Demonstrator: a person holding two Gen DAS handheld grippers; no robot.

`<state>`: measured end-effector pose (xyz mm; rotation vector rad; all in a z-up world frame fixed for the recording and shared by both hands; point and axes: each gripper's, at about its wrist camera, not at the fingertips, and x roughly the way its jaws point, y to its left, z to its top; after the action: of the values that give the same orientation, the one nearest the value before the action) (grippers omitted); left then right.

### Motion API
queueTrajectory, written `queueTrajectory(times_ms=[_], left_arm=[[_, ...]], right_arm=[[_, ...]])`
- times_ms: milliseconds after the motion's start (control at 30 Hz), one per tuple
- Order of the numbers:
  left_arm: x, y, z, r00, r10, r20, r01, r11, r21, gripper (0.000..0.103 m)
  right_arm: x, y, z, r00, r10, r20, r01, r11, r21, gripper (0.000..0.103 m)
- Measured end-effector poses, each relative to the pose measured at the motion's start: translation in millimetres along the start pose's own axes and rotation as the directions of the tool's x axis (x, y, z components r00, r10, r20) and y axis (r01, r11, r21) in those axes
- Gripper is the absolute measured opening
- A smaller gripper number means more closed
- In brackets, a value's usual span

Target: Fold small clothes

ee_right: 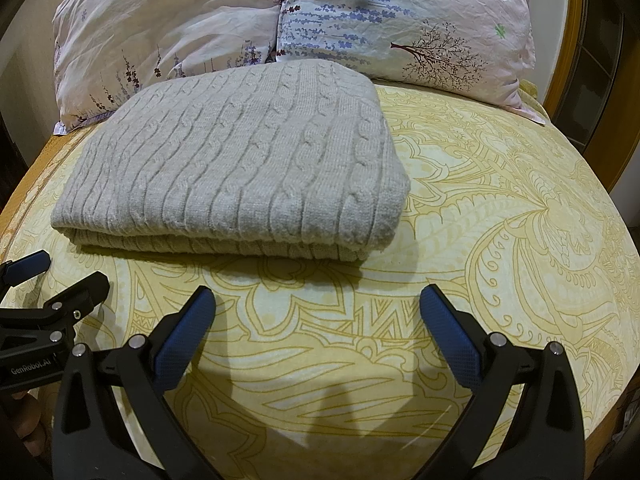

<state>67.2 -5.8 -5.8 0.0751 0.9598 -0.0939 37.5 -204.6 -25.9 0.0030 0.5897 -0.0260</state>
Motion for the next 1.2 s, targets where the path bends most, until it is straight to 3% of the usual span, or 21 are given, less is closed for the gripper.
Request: queueTrajectory(times_ms=[1200], left_arm=[[0.7, 0.8, 2.4, 1.000, -0.002, -0.001, 0.002, 1.000, 0.003, 0.102]], right_arm=[[0.1, -0.1, -0.1, 1.000, 0.000, 0.000, 0.000, 1.000, -0.001, 0.101]])
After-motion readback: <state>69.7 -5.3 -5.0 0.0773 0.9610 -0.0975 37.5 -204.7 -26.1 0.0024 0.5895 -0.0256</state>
